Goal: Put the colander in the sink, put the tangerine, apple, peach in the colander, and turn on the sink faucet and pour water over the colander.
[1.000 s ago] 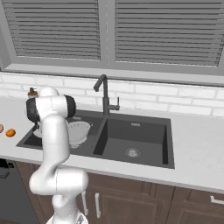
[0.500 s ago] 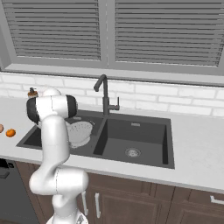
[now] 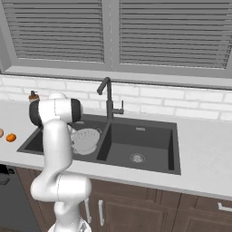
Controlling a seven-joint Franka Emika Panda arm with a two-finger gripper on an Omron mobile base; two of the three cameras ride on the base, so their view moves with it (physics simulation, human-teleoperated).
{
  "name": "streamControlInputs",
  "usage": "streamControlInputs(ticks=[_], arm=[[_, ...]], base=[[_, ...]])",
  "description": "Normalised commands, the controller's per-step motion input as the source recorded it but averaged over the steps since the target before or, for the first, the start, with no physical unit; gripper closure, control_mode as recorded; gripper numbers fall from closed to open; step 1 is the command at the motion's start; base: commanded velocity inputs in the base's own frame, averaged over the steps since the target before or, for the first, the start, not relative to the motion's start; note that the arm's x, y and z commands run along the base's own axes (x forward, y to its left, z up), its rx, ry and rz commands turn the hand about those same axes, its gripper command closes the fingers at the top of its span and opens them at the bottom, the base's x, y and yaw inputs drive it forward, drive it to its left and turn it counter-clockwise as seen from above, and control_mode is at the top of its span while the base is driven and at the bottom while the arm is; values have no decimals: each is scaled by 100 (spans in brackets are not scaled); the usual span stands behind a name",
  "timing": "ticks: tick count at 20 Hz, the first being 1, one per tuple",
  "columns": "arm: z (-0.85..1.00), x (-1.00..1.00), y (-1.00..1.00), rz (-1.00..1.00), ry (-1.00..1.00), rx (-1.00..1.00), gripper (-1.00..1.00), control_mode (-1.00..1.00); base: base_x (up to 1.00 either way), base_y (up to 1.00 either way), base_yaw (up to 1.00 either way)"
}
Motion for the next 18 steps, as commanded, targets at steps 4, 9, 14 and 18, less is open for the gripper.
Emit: streamControlInputs(ticks=[4, 9, 14, 18], arm=[[-1, 0, -16, 0, 0, 8, 100, -100], [-4, 0, 0, 1, 0, 8, 100, -100], [-17, 8, -1, 0, 1, 5, 100, -100], [-27, 24, 0, 0, 4, 2, 100, -100]], base=[[0, 0, 0], [0, 0, 0], [0, 0, 0], [0, 0, 0]])
